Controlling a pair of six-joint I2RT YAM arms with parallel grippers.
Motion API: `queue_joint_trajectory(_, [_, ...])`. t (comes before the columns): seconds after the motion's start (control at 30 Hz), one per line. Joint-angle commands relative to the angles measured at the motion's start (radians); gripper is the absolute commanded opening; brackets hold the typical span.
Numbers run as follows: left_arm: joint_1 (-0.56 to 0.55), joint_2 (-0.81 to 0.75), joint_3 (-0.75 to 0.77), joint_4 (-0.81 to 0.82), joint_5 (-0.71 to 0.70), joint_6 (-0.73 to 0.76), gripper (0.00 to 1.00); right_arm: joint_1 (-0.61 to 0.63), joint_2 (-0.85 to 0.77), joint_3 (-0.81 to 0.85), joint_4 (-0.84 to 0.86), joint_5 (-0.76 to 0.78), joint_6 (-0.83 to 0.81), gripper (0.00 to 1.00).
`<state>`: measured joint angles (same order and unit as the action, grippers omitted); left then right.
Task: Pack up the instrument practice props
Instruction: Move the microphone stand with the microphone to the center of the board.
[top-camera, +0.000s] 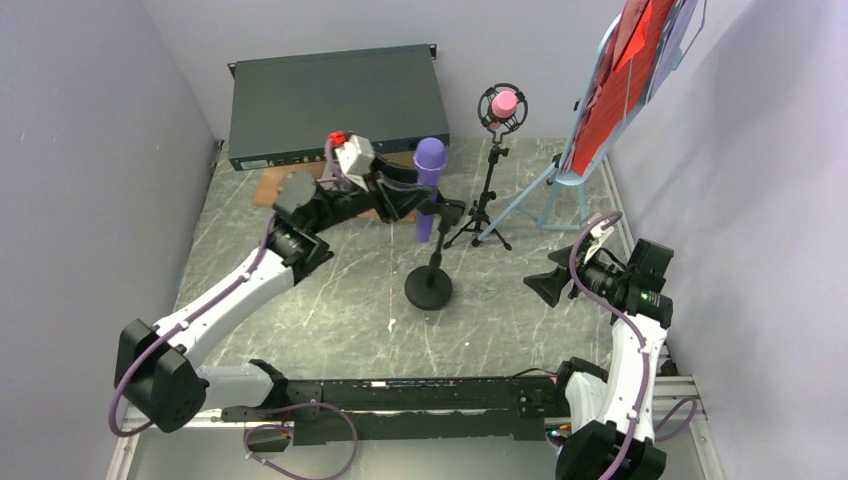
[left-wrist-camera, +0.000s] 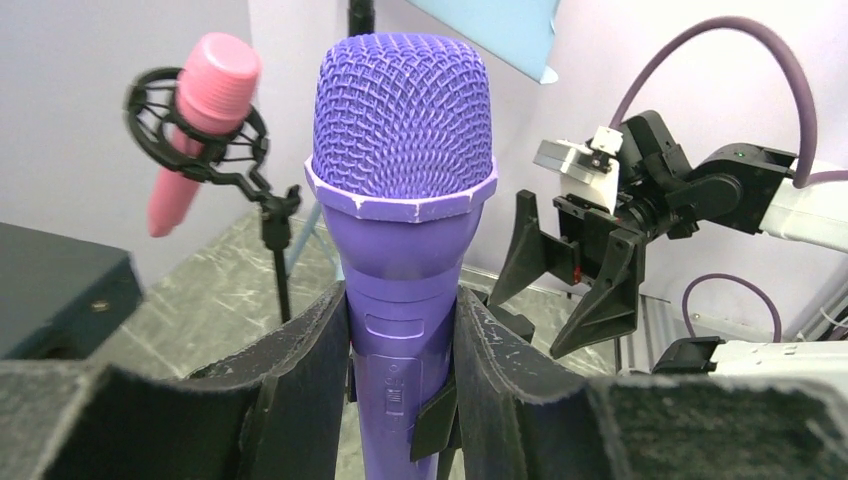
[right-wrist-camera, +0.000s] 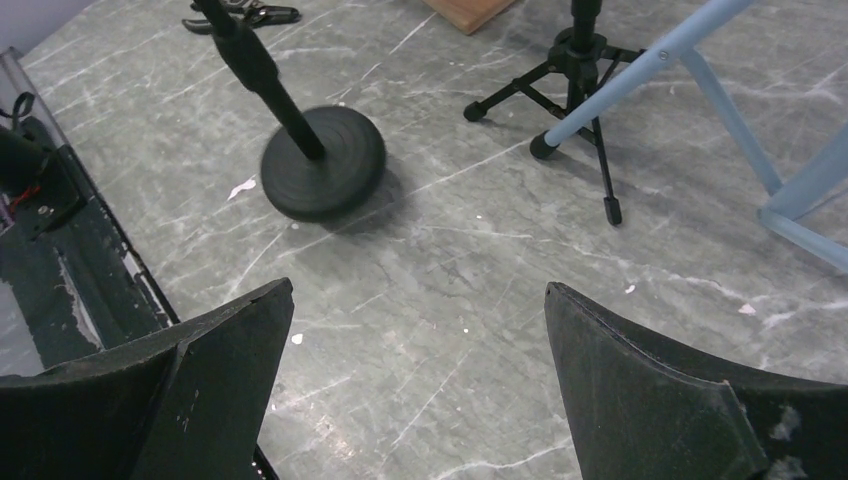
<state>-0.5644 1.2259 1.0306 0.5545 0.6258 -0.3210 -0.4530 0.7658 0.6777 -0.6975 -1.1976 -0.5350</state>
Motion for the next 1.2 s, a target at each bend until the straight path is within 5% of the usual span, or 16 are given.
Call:
queue_joint_trajectory(0.0, [-0.127,0.033,0.013,0.132,-0.197,0.04,0.0,0.033,0.033,0.06,-0.033,-0.031,-0.07,1.0])
queue_joint_trajectory(0.33, [-0.347,0.076,-0.013,0.161,-0.462,0.202,0.0,0.092,0.062,0.081,-0.09,-0.038,-0.143,1.0])
queue_joint_trajectory(1.07, [-0.483,0.062,-0.073,0.088,-0.622,0.229,0.0,0.124,0.079,0.169,-0.423,-0.174,-0.55,1.0])
queue_joint_trajectory(1.17, [-0.483,0.05,-0.069,0.055,-0.662,0.22,0.06,0.137,0.103,0.209,-0.468,-0.175,-0.616,1.0])
